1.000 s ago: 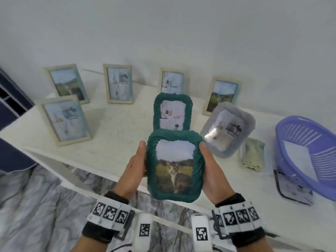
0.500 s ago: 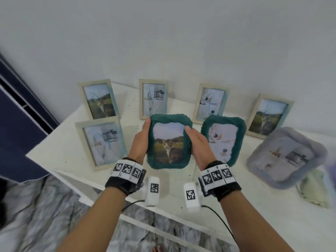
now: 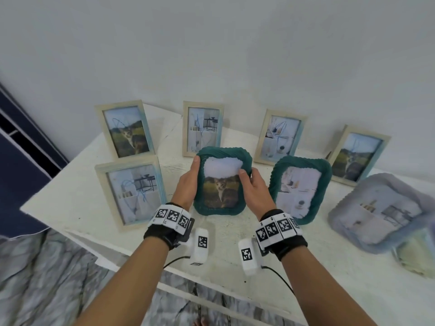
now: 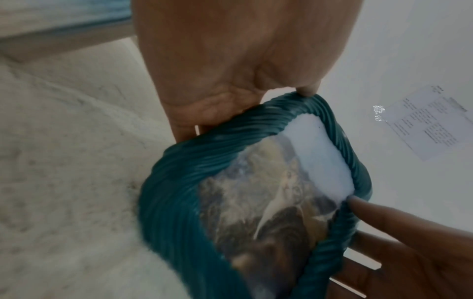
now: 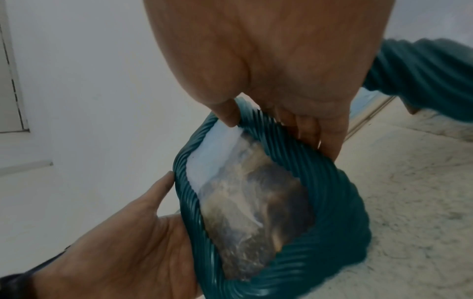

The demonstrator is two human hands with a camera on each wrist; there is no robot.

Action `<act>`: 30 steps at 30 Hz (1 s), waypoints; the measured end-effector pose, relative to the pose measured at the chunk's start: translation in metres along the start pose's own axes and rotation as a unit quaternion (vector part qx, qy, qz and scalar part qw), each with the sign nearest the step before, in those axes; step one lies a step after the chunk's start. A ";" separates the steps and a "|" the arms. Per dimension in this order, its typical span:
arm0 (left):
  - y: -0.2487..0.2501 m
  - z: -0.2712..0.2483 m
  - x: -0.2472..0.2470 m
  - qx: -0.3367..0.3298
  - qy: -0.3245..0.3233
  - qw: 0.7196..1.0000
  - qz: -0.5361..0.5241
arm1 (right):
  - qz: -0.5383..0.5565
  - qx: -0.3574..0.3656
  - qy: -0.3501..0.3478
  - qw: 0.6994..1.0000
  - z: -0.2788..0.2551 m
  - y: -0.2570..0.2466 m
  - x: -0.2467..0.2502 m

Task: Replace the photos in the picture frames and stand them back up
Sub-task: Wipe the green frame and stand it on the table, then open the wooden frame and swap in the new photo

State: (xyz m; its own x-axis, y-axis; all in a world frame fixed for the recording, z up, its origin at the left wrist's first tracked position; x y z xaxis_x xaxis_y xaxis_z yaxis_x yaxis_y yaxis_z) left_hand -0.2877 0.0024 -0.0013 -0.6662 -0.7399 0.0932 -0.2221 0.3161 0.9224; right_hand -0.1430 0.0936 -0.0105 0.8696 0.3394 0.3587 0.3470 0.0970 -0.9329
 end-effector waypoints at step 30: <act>-0.068 -0.062 0.156 -0.186 0.323 0.926 0.058 | -0.110 0.085 -0.240 0.961 -0.064 -0.052 -0.101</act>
State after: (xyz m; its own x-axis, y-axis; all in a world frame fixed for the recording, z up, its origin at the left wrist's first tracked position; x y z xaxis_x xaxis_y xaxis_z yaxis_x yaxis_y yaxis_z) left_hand -0.3326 -0.1716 -0.0265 -0.0783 -0.9528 0.2932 0.1637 0.2778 0.9466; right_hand -0.2260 -0.0051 0.0036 0.5056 0.6813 0.5293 0.4068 0.3528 -0.8427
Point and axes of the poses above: each hand's wrist, its own z-axis towards the middle knuckle, its own x-axis out of the back of the hand, y = z × x, the point moved 1 cm from there along z, towards the middle knuckle, and after that the axes turned 10 degrees about y, right-handed, at the moved point
